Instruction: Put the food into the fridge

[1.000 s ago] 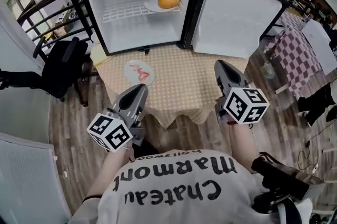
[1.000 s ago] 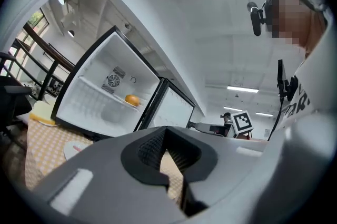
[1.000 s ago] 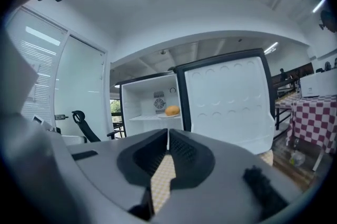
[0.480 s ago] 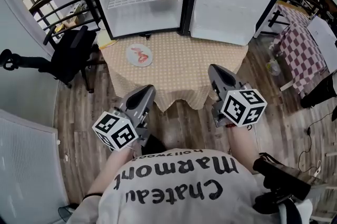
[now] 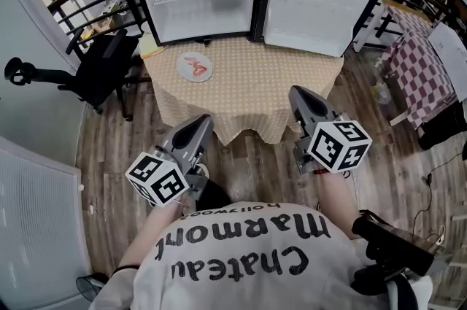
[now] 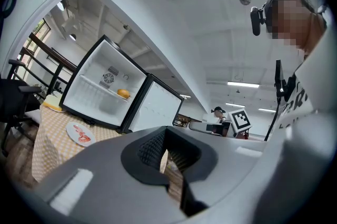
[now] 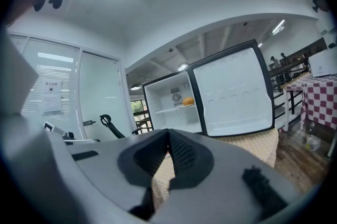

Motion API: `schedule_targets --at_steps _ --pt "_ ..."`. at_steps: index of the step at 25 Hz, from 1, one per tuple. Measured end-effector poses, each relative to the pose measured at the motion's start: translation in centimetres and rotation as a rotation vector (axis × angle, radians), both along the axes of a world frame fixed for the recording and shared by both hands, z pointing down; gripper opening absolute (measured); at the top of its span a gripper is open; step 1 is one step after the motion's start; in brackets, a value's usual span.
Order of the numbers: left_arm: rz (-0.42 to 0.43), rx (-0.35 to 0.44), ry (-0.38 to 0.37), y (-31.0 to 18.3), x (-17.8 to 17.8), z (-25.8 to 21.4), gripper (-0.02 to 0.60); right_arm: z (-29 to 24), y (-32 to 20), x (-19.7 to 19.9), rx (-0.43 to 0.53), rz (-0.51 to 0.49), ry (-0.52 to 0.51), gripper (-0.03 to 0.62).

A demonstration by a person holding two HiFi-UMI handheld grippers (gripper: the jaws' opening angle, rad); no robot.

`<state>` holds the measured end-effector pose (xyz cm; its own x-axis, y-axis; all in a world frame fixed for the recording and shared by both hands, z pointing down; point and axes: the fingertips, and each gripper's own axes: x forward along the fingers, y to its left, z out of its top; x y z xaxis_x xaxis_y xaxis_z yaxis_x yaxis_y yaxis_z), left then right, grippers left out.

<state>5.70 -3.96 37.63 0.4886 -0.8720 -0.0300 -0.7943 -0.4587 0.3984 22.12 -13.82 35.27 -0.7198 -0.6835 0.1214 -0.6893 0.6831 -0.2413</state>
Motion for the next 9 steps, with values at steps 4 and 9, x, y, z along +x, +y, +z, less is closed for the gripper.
schedule_targets --at_steps 4,9 --pt "-0.002 0.0 0.01 0.34 0.1 -0.12 0.003 -0.14 0.25 -0.09 0.006 -0.008 0.011 0.015" --pt "-0.015 -0.009 0.017 0.55 0.17 -0.33 0.003 -0.24 0.29 0.17 0.02 -0.005 0.03 0.015"
